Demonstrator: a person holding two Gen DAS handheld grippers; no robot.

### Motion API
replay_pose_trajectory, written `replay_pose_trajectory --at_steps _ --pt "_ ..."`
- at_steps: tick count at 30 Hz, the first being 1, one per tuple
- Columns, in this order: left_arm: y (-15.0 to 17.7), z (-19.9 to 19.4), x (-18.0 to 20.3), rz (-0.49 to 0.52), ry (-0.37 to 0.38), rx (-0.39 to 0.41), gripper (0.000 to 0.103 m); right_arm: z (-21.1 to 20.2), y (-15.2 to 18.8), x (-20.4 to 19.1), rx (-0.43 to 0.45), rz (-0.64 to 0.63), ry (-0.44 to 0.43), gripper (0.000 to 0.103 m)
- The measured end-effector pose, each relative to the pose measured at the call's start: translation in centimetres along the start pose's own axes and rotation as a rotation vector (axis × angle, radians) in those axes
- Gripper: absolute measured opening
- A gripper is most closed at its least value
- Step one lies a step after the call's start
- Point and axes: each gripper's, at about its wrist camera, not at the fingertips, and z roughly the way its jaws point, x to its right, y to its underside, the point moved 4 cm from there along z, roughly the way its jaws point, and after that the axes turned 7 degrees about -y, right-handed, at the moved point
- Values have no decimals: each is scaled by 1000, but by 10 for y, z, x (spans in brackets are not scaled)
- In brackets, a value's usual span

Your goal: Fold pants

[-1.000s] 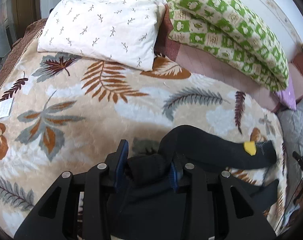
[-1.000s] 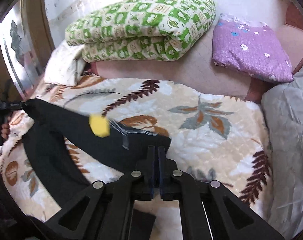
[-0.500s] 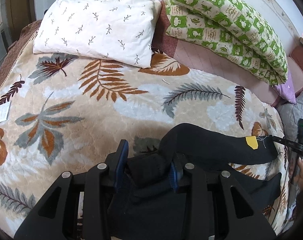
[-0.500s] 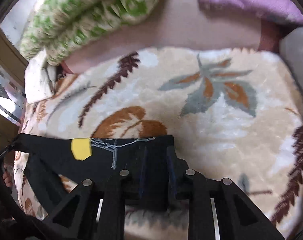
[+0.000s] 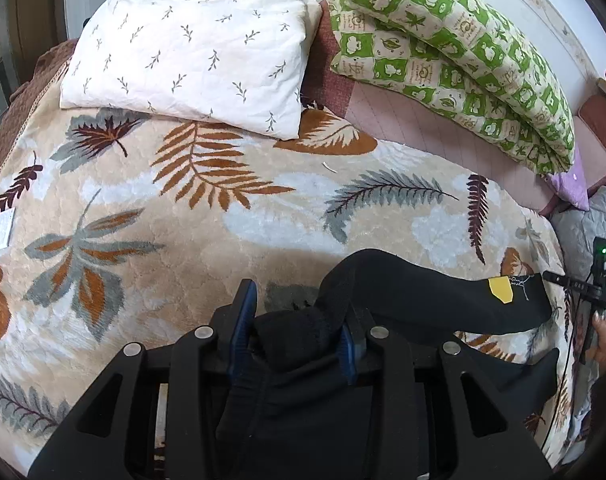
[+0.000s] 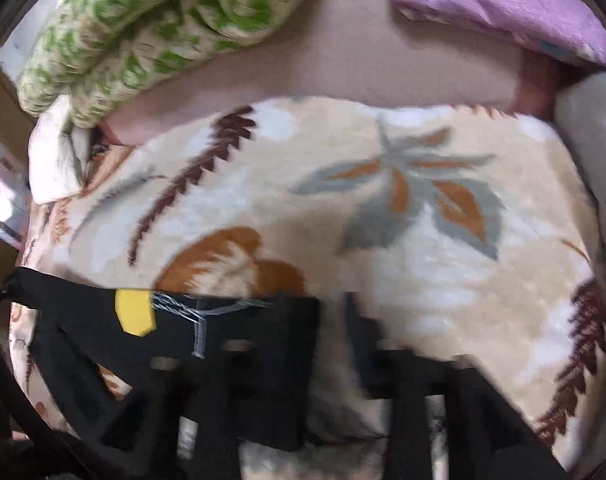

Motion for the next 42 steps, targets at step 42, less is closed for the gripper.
replay_pose_trajectory --at_steps 42 --pt "67 -27 -11 -44 15 -19 34 -110 154 -102 87 -539 75 16"
